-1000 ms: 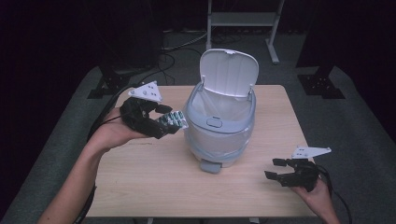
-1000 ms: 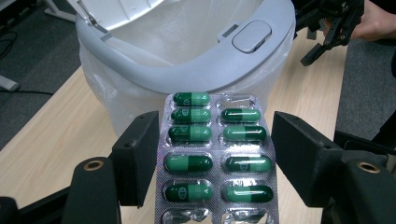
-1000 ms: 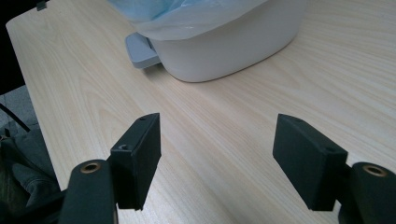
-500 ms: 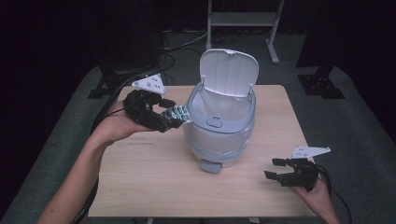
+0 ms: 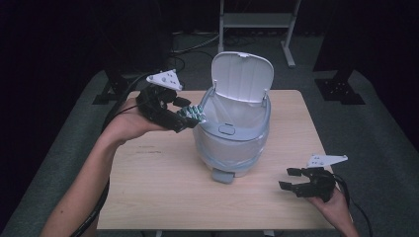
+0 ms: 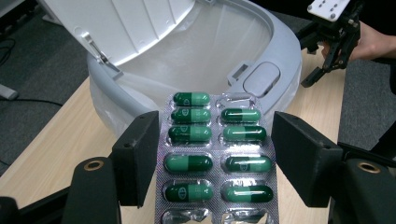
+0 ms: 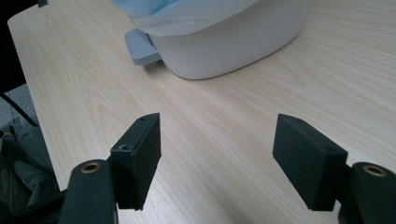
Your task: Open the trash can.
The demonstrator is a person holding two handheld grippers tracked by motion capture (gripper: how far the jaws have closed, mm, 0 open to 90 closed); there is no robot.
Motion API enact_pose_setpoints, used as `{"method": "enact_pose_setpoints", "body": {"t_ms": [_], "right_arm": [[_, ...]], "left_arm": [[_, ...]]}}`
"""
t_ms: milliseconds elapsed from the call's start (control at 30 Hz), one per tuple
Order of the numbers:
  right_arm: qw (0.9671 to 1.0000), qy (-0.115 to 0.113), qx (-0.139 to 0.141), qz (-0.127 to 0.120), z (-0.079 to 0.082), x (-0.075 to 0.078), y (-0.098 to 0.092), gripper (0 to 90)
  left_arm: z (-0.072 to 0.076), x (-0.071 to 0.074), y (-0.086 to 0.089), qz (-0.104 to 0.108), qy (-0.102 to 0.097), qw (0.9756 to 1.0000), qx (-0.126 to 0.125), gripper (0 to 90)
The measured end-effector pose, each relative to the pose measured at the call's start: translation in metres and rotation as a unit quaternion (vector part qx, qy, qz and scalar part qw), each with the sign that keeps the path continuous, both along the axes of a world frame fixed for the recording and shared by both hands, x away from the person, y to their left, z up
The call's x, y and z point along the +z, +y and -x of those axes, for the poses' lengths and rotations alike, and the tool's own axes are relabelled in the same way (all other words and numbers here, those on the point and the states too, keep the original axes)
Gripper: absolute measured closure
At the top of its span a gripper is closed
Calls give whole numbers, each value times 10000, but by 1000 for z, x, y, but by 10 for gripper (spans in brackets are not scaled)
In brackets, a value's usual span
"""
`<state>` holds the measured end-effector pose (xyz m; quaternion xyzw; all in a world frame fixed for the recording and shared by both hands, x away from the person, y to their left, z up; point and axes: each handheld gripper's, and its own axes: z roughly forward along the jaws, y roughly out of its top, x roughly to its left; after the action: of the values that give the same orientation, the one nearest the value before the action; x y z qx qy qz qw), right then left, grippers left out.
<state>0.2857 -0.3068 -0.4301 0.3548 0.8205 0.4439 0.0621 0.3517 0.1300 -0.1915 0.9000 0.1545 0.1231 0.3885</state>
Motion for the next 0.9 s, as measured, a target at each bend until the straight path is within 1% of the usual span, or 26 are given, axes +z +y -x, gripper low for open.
{"method": "enact_pose_setpoints", "body": {"t_ms": [400, 767, 900], "right_arm": [[10000, 3, 2, -18, 1, 1, -1, 309], [10000, 5, 2, -41, 1, 1, -3, 309], [10000, 11, -3, -41, 1, 1, -2, 309]], "left_arm": [[-10, 8, -17, -79, -21, 9999, -77, 334], [-19, 9, -34, -87, 13, 9998, -191, 334], [-21, 10, -39, -97, -31, 9997, -217, 334]]}}
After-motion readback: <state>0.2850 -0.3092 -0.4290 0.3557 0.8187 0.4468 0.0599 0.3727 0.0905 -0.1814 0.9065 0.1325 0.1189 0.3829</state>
